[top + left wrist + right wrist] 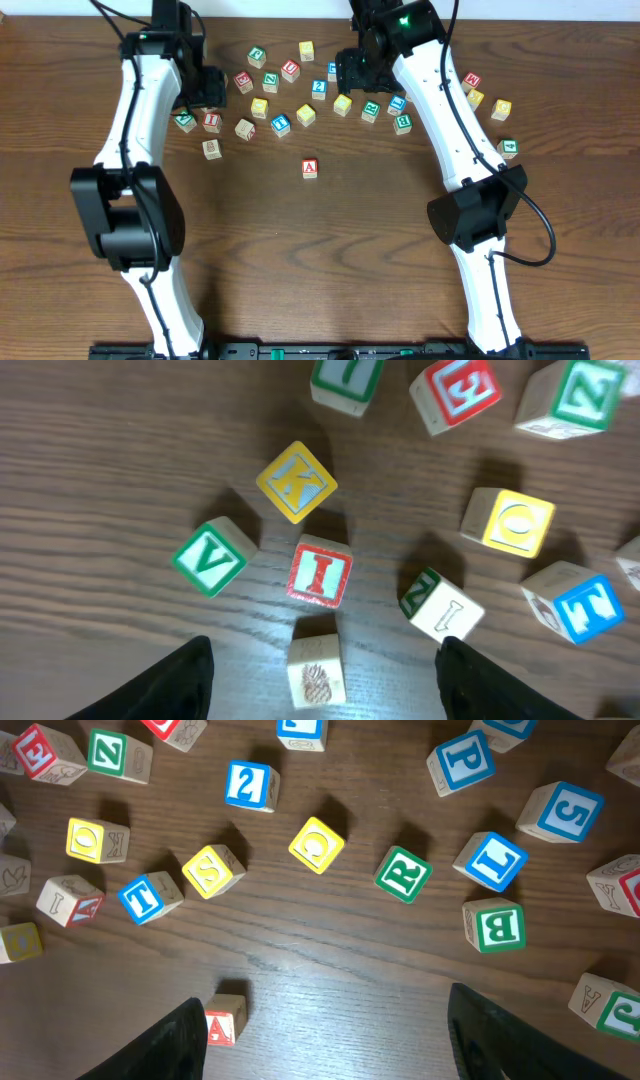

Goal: Spell out AI2
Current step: 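Lower the left gripper onto the red I block and grasp it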

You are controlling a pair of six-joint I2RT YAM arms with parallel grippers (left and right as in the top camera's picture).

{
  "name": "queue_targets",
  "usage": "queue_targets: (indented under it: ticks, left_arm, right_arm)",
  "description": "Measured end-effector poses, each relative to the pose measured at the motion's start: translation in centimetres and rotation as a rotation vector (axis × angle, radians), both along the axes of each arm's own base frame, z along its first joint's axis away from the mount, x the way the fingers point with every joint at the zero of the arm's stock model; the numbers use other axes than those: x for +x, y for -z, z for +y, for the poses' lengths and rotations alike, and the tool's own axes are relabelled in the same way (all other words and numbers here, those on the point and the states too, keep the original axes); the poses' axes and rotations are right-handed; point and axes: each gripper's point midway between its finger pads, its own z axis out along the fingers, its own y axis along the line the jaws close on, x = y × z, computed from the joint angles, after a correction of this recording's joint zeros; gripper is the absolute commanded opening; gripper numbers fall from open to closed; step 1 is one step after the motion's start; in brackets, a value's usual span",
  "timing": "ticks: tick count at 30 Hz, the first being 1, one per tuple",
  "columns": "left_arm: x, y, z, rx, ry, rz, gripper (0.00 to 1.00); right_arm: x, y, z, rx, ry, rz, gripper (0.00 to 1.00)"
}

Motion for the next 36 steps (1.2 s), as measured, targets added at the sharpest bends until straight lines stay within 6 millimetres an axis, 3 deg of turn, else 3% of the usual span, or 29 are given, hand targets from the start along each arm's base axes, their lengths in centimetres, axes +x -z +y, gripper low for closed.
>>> queue_targets:
  ticks: [5, 19, 36]
  left_arm:
    - [0.1, 2.7, -0.2, -0.008, 0.026, 0.051, 0.64]
    - [0.8, 7.4, -0.3, -0.008, 0.055, 0.105, 0.63]
    - [1.6, 8.4, -0.3, -0.006, 0.060, 0.088, 0.57]
  right_arm:
    - [-0.1, 0.0, 0.0, -0.005, -0.012, 0.000, 0.74]
    - [-0.1, 0.1, -0.1, -0.009, -0.017, 0.003, 0.74]
    - [-0.1, 0.1, -0.2, -0.016, -0.015, 0.000, 0.75]
